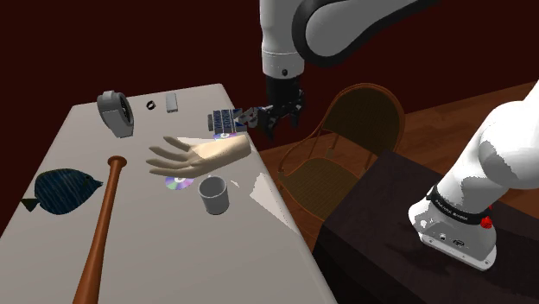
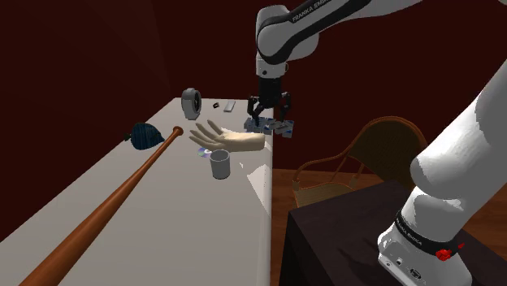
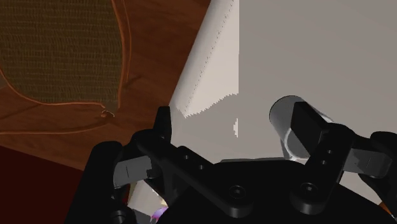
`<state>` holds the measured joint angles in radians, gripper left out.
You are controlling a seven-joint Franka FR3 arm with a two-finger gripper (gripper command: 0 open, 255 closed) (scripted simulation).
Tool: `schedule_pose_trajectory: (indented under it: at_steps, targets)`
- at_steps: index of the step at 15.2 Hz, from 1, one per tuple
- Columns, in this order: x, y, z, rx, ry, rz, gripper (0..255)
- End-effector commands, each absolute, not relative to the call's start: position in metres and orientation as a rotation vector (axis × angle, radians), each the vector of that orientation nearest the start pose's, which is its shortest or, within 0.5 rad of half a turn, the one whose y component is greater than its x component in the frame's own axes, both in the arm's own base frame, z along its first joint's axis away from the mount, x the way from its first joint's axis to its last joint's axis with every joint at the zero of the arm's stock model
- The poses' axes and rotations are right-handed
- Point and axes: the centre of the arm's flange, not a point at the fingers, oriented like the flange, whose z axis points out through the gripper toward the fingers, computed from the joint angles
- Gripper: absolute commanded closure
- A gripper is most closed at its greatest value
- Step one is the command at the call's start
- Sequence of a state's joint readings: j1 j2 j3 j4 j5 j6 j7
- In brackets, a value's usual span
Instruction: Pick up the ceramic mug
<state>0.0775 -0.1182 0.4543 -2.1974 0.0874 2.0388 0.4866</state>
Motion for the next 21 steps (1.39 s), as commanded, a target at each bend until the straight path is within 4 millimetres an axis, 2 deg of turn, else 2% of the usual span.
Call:
schedule_pose_trajectory:
  at_steps: [1,21]
  targets:
    - [0.443,0.284,0.410,-3.148,0.003,0.092,0]
    - [0.561,0.470,0.252,-3.203,0.009,0.126,0]
